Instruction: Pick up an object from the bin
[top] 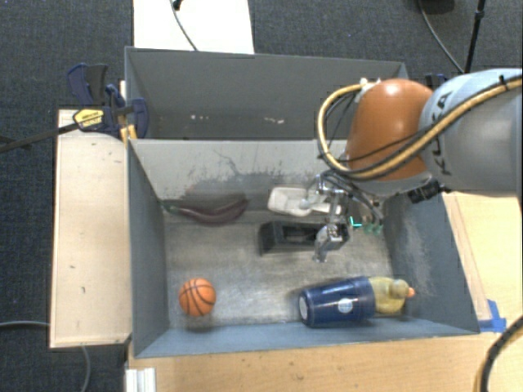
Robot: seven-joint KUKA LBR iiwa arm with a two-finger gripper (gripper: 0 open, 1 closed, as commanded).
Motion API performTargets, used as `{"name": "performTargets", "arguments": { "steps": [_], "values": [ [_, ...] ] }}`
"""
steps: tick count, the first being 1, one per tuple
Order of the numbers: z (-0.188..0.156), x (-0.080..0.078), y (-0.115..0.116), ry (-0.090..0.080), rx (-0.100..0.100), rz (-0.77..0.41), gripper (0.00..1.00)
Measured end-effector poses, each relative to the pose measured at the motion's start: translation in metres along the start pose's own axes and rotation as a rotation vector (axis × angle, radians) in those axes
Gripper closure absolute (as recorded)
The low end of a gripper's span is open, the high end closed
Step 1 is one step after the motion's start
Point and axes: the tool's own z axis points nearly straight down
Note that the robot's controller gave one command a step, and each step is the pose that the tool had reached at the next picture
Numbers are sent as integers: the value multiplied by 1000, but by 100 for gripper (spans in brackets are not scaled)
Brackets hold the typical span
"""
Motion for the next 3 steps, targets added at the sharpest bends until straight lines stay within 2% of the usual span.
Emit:
{"name": "performTargets", "arguments": {
  "steps": [1,2,3],
  "values": [
    [52,4,0,-6,1,131,100],
    [52,4,0,-6,1,131,100],
    [22,10,0,13,2,123,100]
  ]
}}
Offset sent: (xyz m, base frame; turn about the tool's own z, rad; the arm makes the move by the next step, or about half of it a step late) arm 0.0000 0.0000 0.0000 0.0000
